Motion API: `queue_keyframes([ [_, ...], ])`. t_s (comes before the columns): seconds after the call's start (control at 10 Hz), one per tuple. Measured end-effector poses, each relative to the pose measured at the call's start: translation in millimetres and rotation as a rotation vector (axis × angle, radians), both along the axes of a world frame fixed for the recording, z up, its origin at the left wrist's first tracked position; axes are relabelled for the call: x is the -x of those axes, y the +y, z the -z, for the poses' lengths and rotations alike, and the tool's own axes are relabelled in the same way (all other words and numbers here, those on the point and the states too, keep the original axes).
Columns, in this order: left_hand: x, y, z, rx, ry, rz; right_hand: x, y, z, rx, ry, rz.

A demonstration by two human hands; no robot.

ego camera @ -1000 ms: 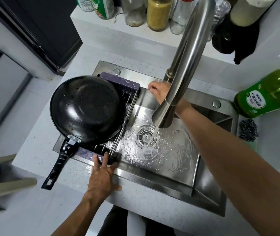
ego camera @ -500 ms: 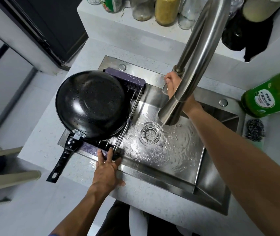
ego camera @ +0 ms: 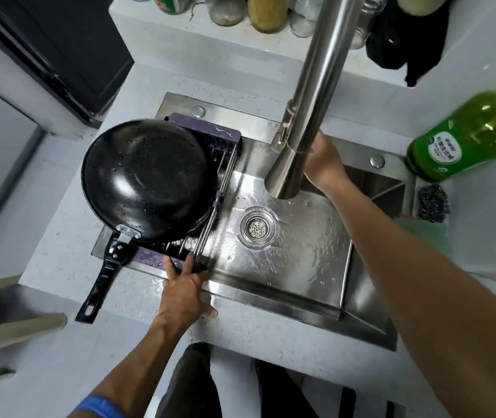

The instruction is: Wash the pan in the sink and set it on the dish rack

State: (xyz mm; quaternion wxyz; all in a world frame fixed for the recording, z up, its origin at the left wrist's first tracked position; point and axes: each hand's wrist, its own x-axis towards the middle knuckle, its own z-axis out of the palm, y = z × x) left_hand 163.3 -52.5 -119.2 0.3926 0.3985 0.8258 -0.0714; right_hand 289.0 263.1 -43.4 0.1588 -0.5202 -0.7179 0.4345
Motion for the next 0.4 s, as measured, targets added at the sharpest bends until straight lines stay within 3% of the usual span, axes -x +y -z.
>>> queue_keyframes([
  [0.3,0,1,-3,-0.001,0.002,0.102,-84,-110,3,0.141,-0.087,0.335],
  [0.4,21,-14,2,-0.301,-0.077,0.131,-107,-165,-2,0.178,0.015,0.495],
])
